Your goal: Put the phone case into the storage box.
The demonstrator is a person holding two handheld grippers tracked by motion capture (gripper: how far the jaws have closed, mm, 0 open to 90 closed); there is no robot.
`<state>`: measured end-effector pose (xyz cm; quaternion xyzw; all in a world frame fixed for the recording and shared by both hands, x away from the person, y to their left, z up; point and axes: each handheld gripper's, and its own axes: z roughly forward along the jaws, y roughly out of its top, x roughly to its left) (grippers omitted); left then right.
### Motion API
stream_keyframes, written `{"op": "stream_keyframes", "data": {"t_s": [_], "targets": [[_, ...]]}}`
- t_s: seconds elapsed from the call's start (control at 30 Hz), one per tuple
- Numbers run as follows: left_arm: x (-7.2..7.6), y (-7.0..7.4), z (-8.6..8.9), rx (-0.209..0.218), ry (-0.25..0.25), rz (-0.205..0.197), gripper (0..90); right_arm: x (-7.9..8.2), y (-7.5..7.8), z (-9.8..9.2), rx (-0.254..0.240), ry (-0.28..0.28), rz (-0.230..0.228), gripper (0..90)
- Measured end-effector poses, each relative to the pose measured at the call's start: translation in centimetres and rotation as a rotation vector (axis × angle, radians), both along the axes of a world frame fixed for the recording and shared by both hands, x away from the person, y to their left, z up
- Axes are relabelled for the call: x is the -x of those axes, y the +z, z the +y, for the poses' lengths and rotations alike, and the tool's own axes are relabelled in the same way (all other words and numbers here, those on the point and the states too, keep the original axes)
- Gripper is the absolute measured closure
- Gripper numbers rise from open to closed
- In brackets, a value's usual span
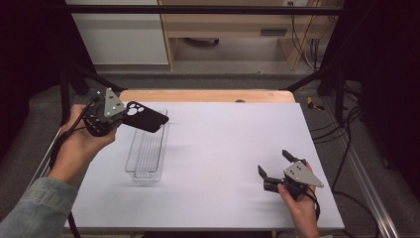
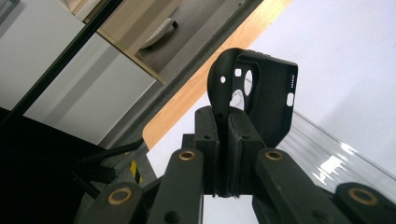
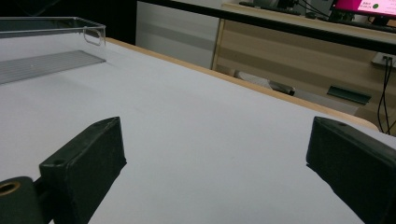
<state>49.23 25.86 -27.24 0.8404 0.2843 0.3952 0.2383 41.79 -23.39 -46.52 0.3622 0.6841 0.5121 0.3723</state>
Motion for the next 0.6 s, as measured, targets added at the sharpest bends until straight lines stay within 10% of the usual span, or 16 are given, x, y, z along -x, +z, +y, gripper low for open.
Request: {"op": "stream_keyframes", "data": {"t_s": [0.6], "targets": [[0.19, -0.56, 0.02, -0.08, -0.013, 0.001, 83.7, 0.03, 0.0, 0.14, 0.007, 0.005, -0.004, 4.9]]}}
